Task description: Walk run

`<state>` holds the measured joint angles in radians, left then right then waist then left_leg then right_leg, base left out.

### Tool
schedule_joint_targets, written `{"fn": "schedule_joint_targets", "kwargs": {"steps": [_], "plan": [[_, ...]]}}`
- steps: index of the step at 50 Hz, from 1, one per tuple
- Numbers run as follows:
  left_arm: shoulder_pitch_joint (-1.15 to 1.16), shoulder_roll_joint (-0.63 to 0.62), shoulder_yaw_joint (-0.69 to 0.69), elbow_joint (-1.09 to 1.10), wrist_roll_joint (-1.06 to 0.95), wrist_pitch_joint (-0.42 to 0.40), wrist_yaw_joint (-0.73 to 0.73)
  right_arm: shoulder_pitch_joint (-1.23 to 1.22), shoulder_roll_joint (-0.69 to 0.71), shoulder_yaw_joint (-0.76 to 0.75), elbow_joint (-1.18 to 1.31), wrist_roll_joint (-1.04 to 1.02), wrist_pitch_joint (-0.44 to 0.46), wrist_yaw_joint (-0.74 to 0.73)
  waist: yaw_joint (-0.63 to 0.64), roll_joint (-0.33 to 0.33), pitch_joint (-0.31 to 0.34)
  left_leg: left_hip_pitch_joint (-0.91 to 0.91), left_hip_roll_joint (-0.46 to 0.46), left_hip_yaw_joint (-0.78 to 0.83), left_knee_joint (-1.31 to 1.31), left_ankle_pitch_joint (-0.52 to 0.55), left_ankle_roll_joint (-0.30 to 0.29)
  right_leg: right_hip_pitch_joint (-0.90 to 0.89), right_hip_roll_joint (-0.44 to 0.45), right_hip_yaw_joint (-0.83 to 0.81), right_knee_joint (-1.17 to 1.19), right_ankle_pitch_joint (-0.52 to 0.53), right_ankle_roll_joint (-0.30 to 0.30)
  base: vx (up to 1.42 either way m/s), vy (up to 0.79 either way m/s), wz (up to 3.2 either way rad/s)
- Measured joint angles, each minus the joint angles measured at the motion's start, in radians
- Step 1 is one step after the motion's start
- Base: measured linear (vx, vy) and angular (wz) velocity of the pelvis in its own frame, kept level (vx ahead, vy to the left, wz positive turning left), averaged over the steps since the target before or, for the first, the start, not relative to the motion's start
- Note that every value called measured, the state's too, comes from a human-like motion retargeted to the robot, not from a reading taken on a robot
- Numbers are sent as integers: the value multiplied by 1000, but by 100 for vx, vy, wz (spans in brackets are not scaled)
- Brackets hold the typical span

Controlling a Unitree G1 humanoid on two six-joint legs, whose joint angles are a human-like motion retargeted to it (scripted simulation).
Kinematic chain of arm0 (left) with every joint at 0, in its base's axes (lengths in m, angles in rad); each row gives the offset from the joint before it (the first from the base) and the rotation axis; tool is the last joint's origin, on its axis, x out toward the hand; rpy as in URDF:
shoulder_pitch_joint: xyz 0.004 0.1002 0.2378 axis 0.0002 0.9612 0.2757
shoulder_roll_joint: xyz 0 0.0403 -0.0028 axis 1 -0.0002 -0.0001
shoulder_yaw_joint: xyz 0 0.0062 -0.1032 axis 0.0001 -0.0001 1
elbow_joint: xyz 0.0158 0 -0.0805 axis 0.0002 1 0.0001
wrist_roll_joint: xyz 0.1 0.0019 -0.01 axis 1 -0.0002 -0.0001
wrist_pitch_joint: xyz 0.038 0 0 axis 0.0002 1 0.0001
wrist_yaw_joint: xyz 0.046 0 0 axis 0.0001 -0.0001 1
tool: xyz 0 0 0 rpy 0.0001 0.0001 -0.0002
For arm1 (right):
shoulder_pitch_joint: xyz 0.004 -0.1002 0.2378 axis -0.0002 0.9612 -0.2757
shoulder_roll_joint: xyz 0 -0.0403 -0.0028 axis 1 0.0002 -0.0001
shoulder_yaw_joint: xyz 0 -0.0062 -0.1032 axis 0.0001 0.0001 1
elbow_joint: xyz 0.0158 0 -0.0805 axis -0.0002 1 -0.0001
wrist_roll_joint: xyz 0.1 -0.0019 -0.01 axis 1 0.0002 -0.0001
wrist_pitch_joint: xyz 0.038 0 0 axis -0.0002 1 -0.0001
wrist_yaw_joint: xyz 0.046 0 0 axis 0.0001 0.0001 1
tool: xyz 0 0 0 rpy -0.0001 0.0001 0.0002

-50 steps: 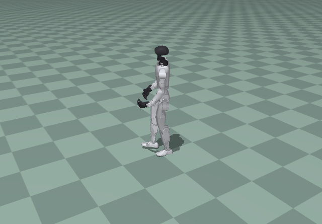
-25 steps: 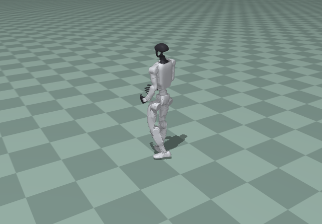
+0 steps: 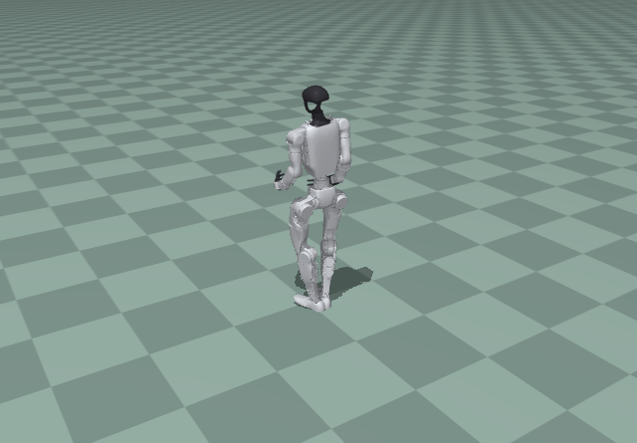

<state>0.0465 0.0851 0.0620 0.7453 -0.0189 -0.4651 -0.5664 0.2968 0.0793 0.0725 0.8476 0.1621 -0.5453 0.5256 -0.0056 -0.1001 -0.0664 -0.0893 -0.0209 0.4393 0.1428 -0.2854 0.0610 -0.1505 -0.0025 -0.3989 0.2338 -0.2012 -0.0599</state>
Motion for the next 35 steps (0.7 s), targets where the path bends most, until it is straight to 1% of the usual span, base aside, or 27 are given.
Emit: {"fn": "schedule_joint_targets", "kwargs": {"steps": [2,3,7,8,10,13,15,17,20,22,25,27,28,30,32,33,35], "plan": [[12,-14,7,2,-4,0,-1,15,5,6,3,10,9,9,4,-12,-13,18,-16,13,-1,-7,-11,47,22,32,-67,-41,-9,19,-6,22],[19,-15,6,8,-1,-2,-3,19,8,2,8,21,19,17,7,-18,-17,25,-18,21,9,-13,-17,66,9,-1,-90,-50,3,18,-6,51],[41,-73,-16,26,13,-5,6,-11,20,-42,-3,46,46,43,53,-35,8,14,-30,-5,57,-8,-30,85,-4,32,-108,-91,29,5,-1,48],[49,-85,-10,29,8,-3,6,-21,12,-35,-7,45,47,46,53,-32,14,25,-21,16,63,-12,-38,100,-5,9,-113,-95,26,15,-1,15],[71,-94,10,36,7,-2,0,-41,-7,-15,-8,38,48,47,33,-25,14,36,-8,31,87,-19,-52,124,-1,15,-124,-100,23,23,-2,30],[94,-92,47,47,52,-3,-7,-93,-13,16,4,47,52,52,6,-23,1,-18,3,15,188,-15,-73,132,-17,12,-132,-110,32,23,-5,37],[106,-98,57,66,88,-6,0,-129,-10,23,2,68,55,51,17,-29,-2,-56,9,35,259,-11,-69,132,-33,4,-135,-115,36,22,1,28],[108,-102,68,95,105,-14,-5,-167,-11,32,-10,85,57,49,39,-43,3,-89,4,48,316,-29,-61,133,-52,0,-136,-123,36,16,2,13],[119,-42,51,108,115,-27,-46,-218,-12,30,-25,85,67,40,69,-56,6,-140,-9,42,367,-60,-57,133,-73,-9,-132,-132,36,32,0,10],[135,10,33,93,129,-43,-58,-237,-3,11,-31,87,76,29,98,-60,-3,-178,-16,17,368,-91,-62,124,-77,-14,-124,-138,31,45,-2,12],[164,61,26,68,135,-60,-48,-229,8,-10,-32,95,92,23,125,-54,-12,-210,-57,-84,321,-143,-81,134,-62,-25,-127,-139,19,42,-5,15],[183,78,40,64,132,-55,-37,-202,7,-11,-20,98,97,25,127,-55,-18,-199,-63,-80,289,-176,-80,161,-56,-48,-131,-151,30,56,-11,16],[191,83,49,67,130,-51,-33,-182,1,-7,-8,93,95,27,128,-57,-21,-187,-49,-39,275,-180,-76,176,-57,-58,-126,-161,44,61,-15,-10],[207,94,54,70,130,-48,-23,-145,-20,-4,10,59,84,23,137,-60,-35,-154,-61,-55,248,-213,-36,205,-72,-94,-106,-174,82,75,-18,-20],[180,118,49,103,123,-43,4,-125,-58,-49,73,-204,1,-111,96,-9,-26,-137,11,-73,329,-272,-41,198,-63,-101,63,-189,108,67,-13,19],[159,124,48,119,121,-46,20,-124,-72,-76,111,-352,-15,-237,83,16,-24,-134,56,-77,363,-295,-58,171,-65,-101,173,-159,106,69,-15,0],[89,129,58,145,100,-44,35,-112,-92,-99,169,-516,-19,-406,25,60,-13,-130,110,-93,415,-342,-65,72,-95,-84,461,-137,76,60,-19,-4]]}}
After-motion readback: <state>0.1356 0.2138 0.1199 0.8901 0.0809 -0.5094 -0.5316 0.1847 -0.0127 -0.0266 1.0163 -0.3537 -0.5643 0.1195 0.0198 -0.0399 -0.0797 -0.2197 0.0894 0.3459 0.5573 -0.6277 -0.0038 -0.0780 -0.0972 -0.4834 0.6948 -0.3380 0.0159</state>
